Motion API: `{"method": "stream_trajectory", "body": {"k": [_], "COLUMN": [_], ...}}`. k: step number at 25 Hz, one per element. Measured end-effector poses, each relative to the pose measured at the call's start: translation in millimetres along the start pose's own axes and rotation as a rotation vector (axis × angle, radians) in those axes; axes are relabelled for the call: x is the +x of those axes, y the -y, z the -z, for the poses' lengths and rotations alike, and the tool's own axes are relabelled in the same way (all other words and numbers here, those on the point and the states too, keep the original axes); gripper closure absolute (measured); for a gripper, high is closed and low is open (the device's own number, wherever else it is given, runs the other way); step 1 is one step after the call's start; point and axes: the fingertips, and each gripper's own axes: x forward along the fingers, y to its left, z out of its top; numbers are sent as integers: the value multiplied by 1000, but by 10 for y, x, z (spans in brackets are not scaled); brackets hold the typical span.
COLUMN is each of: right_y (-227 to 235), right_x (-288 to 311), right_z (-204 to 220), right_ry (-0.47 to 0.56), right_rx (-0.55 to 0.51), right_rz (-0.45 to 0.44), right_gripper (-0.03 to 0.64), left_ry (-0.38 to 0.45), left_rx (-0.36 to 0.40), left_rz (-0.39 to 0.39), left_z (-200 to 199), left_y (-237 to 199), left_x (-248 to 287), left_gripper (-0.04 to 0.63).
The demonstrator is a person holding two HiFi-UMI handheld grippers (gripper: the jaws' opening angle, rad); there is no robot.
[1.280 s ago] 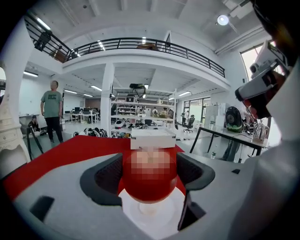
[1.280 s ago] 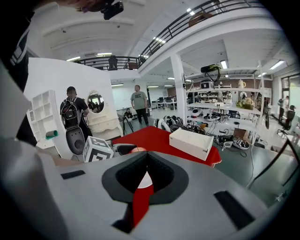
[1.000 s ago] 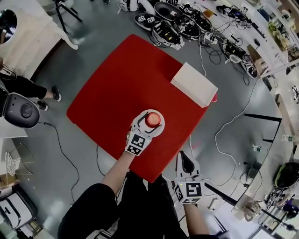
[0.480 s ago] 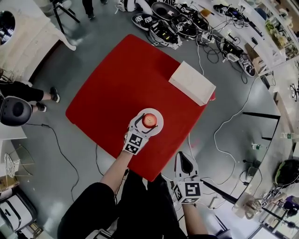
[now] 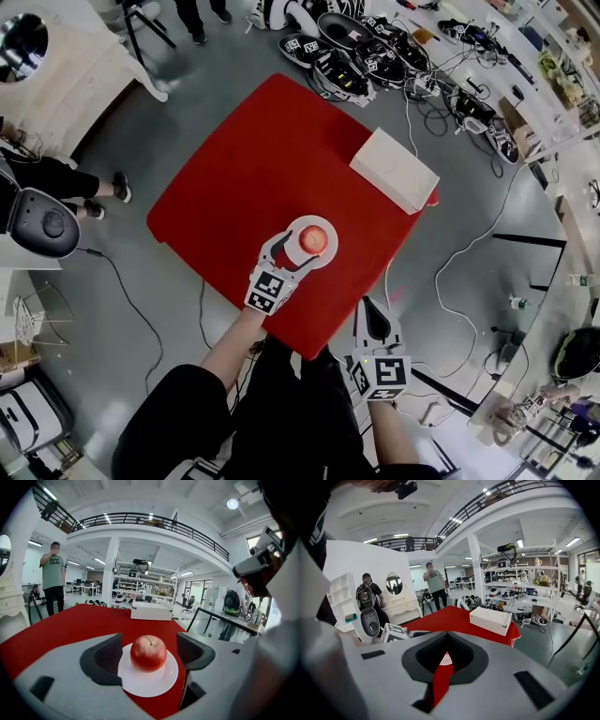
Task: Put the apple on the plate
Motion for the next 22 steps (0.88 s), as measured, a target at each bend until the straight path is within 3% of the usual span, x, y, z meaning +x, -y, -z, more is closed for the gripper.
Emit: {"method": "stream_trajectory", "body": {"k": [2, 4, 8, 12, 16, 22], "right_y": [-34, -80, -176, -248, -308, -463], "right_x": [11, 16, 9, -33, -51, -156], "right_z": [-45, -99, -253, -412, -610, -768], "right_ry": [10, 22, 48, 67, 96, 126], "right_rx": [-3, -8, -26, -49, -48, -79], "right_rz": [-20, -46, -102, -141, -168, -219], "right_gripper": [607, 607, 607, 607, 607, 607], "left_ry": [47, 90, 209, 202, 187, 207], "left_rx": [12, 27, -45, -36, 26, 75], "left_rz": [-9, -11, 75, 36, -4, -15], "left_z": [-234, -476, -994, -1302, -1620, -1920], "left_y": [65, 168, 469, 604, 725, 925], "left_x": [-167, -370, -781, -1106, -1338, -1528], "left_gripper": [256, 397, 578, 590, 591, 591]}}
